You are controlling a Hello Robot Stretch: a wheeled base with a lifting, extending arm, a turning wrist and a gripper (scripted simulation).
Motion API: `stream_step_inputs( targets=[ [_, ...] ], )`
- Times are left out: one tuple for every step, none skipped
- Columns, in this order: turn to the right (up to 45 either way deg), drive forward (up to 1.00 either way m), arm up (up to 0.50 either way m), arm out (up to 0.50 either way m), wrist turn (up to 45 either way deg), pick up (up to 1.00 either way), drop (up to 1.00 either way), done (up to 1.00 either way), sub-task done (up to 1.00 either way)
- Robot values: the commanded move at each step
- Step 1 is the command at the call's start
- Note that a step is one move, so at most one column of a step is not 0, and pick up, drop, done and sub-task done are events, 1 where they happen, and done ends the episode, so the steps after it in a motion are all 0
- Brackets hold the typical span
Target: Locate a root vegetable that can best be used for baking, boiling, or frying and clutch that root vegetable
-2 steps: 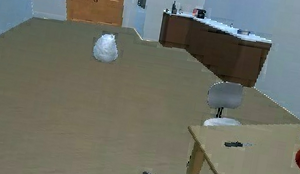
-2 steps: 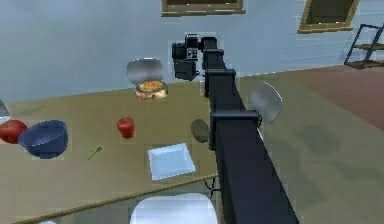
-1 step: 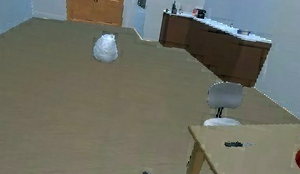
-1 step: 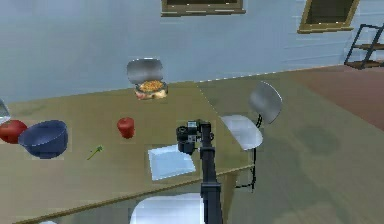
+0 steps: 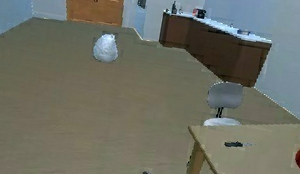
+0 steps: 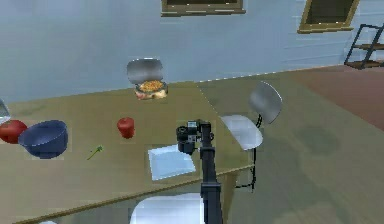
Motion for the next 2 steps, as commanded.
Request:
stream_step_inputs(
  targets=[
    [0.0, 0.0, 0.1, 0.0, 0.0, 0.0, 0.0, 0.0, 0.0],
    [0.0, 0.0, 0.0, 0.0, 0.0, 0.0, 0.0, 1.0, 0.0]
  ],
)
